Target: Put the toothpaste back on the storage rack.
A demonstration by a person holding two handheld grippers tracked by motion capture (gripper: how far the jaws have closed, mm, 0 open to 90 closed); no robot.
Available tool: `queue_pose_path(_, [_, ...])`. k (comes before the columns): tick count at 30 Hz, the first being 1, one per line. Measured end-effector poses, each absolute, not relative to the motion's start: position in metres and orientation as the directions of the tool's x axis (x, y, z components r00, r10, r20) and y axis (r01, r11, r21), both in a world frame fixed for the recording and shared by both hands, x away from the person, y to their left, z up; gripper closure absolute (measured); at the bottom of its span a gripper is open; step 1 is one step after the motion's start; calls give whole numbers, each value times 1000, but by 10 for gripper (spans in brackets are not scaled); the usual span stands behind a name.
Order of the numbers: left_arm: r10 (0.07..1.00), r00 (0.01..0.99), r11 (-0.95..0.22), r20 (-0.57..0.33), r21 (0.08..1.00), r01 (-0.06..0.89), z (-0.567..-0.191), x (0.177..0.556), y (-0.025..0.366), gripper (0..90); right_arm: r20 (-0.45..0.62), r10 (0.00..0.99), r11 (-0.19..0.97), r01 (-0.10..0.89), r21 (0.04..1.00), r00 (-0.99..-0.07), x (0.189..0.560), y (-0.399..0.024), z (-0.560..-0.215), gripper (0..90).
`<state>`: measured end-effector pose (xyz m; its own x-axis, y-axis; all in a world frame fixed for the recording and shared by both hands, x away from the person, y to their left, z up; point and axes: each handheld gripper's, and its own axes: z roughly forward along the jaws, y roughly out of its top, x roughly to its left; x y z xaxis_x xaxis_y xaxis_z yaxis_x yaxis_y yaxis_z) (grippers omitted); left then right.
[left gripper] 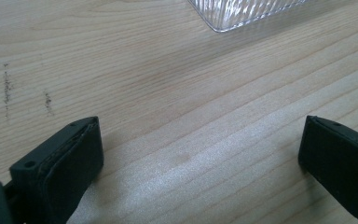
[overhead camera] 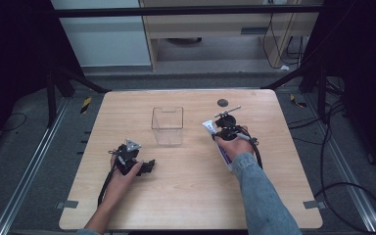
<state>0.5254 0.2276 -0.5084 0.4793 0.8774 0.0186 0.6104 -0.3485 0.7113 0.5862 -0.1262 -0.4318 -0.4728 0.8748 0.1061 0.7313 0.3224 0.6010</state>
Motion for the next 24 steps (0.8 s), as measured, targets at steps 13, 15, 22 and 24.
queue_pose_path(13, [877,479,-349,19,711,611,-508,525,228,0,108,865,301,679,670,-490,581,-128,-403,795])
queue_pose_path(15, [877,479,-348,18,711,610,-508,525,228,0,111,861,295,665,686,-496,579,-125,-397,795])
queue_pose_path(22, [877,480,-349,19,711,610,-508,525,228,0,103,846,297,622,724,-524,577,-117,-380,795])
queue_pose_path(24, [878,478,-347,18,712,611,-508,525,228,0,97,841,300,607,736,-533,577,-115,-375,795])
